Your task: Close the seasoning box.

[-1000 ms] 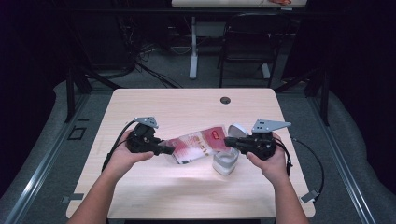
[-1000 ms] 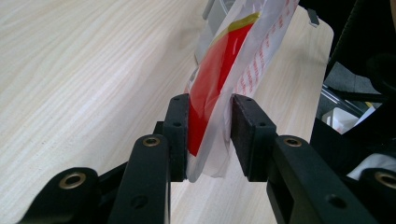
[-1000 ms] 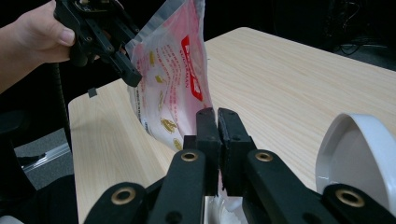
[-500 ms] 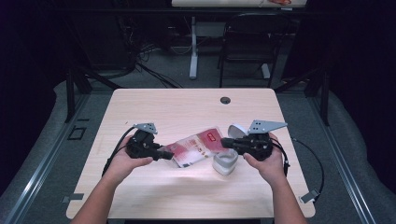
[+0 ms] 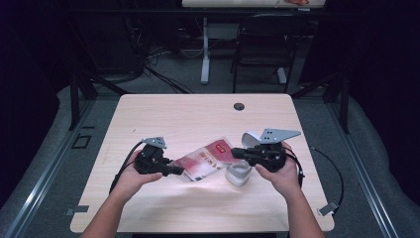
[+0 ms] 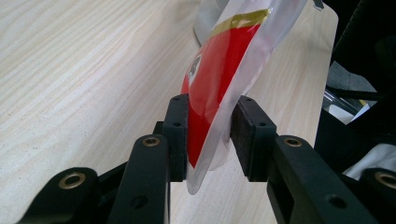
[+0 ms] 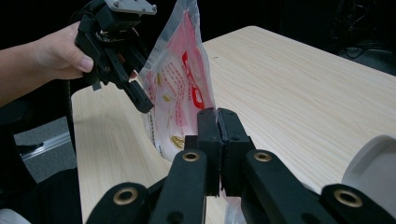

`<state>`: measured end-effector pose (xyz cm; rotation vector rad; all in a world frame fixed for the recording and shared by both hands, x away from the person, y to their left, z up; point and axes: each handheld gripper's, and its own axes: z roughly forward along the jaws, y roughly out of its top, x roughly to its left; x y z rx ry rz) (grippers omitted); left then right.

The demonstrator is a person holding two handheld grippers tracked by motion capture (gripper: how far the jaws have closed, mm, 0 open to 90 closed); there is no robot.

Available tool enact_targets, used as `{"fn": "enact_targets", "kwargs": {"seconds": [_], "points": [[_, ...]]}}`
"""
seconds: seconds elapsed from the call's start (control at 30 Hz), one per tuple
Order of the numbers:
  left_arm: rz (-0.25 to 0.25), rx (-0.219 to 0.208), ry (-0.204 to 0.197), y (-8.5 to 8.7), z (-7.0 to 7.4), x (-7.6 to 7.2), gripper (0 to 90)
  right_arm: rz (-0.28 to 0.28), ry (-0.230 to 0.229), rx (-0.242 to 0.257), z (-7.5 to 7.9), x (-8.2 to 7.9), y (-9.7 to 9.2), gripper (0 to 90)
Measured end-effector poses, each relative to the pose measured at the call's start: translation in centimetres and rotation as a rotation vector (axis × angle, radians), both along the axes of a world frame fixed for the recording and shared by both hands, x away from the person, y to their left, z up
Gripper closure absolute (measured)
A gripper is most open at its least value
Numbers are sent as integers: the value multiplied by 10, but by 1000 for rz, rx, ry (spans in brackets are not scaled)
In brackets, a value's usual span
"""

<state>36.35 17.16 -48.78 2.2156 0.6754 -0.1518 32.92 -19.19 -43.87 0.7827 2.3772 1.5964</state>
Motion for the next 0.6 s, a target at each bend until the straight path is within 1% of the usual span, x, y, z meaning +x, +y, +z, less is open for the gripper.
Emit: {"fn": "enact_targets", "kwargs": {"seconds": [0.07,0.17,0.27,0.3,0.33,0.37,0.4,0.43,0.5,0.57,0.6], "points": [[3,4,-3,1,-2,0,685,-2,-7,-18,1,-1,2,893],[4,-2,3,3,-6,-1,686,1,-10,-28,1,-2,6,893],[3,8,-6,5,-11,-4,685,7,-9,-37,1,-2,11,893],[10,7,-7,6,-13,-5,685,9,-10,-42,1,-3,13,893],[14,14,-10,7,-14,-6,685,12,-11,-46,2,-3,14,894],[7,6,-5,8,-16,-6,684,15,-12,-46,2,-4,16,894],[14,12,-9,9,-18,-6,684,20,-16,-54,3,-4,18,894],[8,1,-7,11,-19,-6,684,22,-18,-59,3,-5,20,895],[21,3,-11,13,-22,-7,685,24,-30,-81,4,-6,25,895],[21,-5,-6,16,-26,-8,685,29,-37,-106,4,-7,30,895],[31,4,-13,18,-29,-8,685,34,-37,-114,4,-7,33,894]]}}
